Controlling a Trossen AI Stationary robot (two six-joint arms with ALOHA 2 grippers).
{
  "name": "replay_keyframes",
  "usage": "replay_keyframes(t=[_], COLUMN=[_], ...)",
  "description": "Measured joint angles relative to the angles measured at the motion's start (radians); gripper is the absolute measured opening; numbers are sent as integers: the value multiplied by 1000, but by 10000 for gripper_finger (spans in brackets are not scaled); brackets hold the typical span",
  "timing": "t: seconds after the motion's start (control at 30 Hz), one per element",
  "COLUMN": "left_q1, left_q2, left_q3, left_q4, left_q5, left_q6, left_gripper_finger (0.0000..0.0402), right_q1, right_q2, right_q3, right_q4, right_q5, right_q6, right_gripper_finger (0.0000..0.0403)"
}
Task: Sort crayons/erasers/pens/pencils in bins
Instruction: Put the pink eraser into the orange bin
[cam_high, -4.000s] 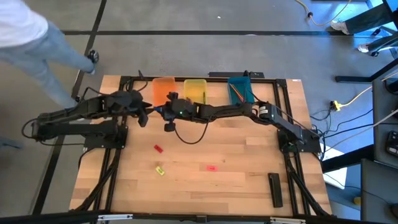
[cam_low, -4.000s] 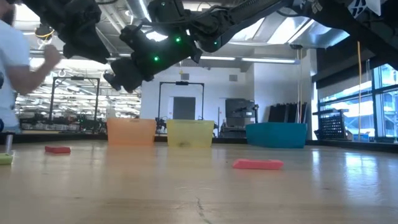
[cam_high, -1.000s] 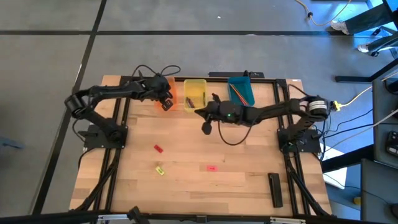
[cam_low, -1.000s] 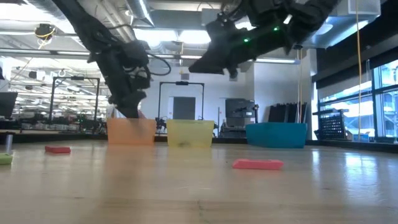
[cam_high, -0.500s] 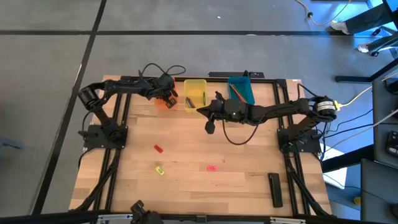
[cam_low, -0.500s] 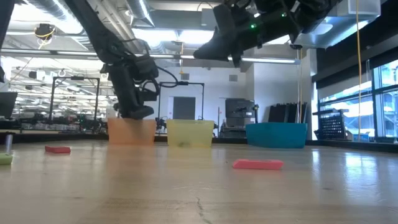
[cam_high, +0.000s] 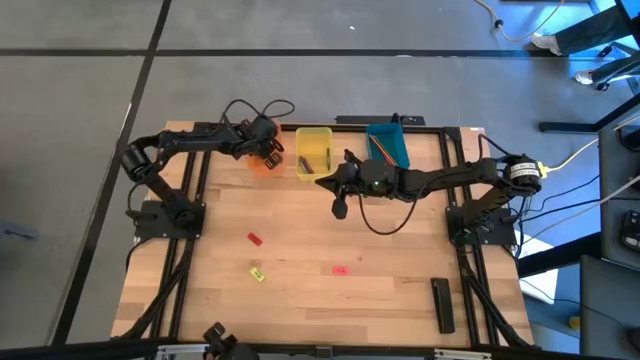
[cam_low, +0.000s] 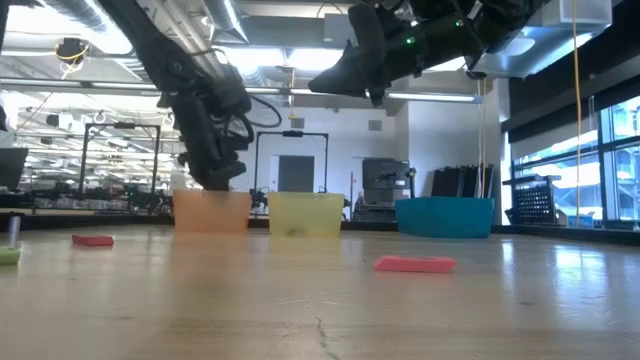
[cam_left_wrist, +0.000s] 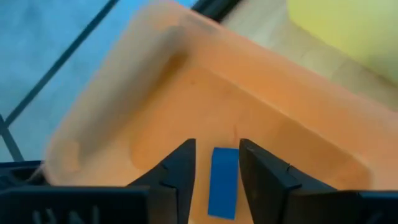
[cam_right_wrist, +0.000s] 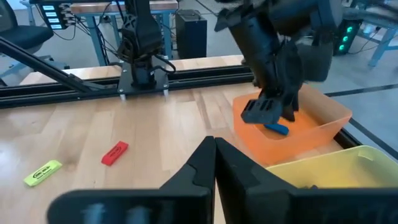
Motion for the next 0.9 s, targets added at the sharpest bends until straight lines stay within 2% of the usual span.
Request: replay_keyframes(t=[0.23, 0.33, 0.43, 0.53, 0.6, 0.7, 0.9], left_q1=[-44, -90, -155, -244, -316, -423, -577], left_q2=[-175, -261, -327, -370, -386, -387, -376], left_q3=[0, 0, 0, -1, -19, -66, -152], left_q4=[-75, -123, -160, -158, -112, 26, 245], left_q5=[11, 89, 173, 206, 202, 186, 184], left_q6=[-1, -12, -61, -86, -90, -89, -39], left_gripper_finger=[119, 119, 120, 120, 120, 120, 120], right_q1=[0, 0, 0, 22, 68, 165, 335], right_q2=[0, 0, 3, 23, 52, 103, 158], right_q3=[0, 0, 0, 0, 0, 0, 0], right_q4=[-2, -48, -144, -179, -185, -206, -276], right_q5=[-1, -6, -78, -163, -200, -196, -43], right_q6=[-5, -35, -40, 24, 38, 22, 54], right_gripper_finger=[13, 13, 13, 16, 22, 41, 111])
